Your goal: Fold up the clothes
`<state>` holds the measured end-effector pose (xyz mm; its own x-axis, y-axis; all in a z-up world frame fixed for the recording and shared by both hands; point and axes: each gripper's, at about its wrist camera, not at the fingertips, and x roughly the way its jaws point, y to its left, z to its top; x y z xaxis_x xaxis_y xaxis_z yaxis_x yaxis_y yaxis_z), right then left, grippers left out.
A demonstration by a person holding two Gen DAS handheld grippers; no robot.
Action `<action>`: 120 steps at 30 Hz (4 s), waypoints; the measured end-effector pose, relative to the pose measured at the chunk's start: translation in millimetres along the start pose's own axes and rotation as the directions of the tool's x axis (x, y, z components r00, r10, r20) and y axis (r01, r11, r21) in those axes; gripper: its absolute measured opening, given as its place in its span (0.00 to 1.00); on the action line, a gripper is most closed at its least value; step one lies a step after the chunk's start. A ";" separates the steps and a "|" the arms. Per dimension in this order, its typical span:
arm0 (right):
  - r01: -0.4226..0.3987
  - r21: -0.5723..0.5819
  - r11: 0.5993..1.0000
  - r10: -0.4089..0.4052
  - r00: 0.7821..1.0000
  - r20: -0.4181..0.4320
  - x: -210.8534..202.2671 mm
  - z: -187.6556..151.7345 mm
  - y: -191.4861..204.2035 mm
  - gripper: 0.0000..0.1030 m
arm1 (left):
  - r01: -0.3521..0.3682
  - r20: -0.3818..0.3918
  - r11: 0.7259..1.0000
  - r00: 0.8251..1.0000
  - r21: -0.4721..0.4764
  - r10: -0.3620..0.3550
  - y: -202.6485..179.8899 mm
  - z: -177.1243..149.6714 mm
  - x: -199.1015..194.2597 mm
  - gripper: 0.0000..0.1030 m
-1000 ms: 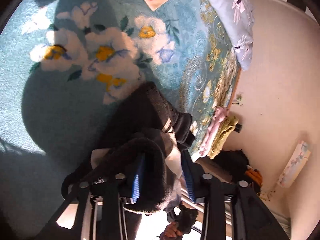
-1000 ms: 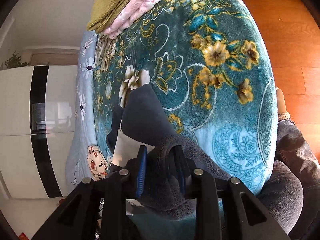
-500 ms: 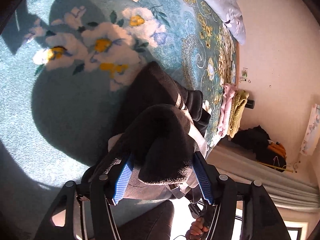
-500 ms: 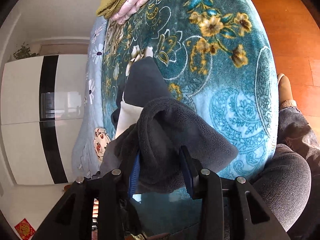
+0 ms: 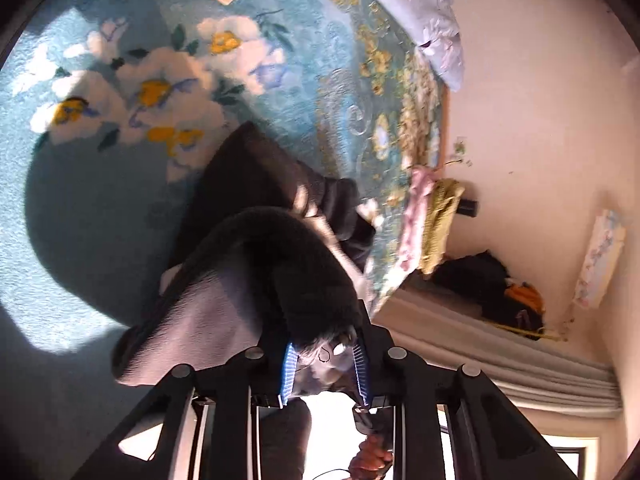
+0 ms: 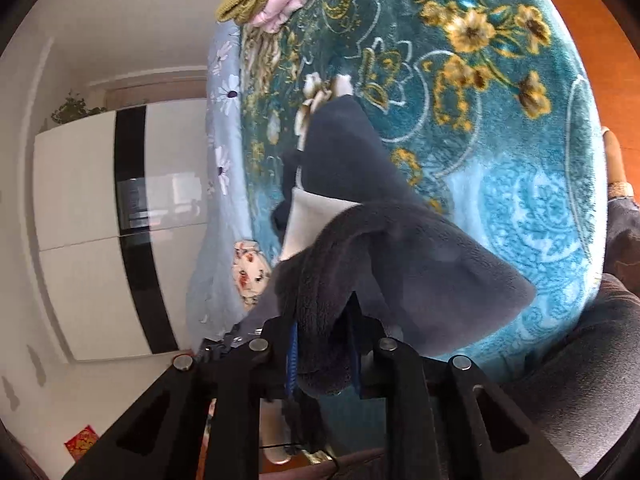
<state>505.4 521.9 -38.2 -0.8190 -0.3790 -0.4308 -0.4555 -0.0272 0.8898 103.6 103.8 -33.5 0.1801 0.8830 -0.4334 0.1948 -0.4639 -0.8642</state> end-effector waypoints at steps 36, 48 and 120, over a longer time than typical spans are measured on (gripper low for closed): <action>0.398 -0.067 0.915 -0.382 0.907 0.180 50.2 67.9 4.8 0.10 | -0.485 0.208 0.801 0.874 0.351 0.439 -2.5 -2.0 45.1 0.21; 0.168 -0.279 0.945 -0.085 0.954 0.289 5.5 49.5 93.1 0.09 | -0.192 0.260 0.834 0.964 0.517 0.060 -85.0 -4.3 -8.9 0.09; -0.031 0.035 0.999 0.026 0.991 0.135 74.0 -5.5 -67.3 1.00 | -0.095 0.079 0.978 0.994 0.184 0.082 79.3 -46.4 82.2 0.99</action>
<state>477.5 490.6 -129.1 -0.8700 -0.2512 -0.4242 -0.4421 0.0170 0.8968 178.7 136.2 -125.7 0.1187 0.8450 -0.5214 -0.0042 -0.5247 -0.8513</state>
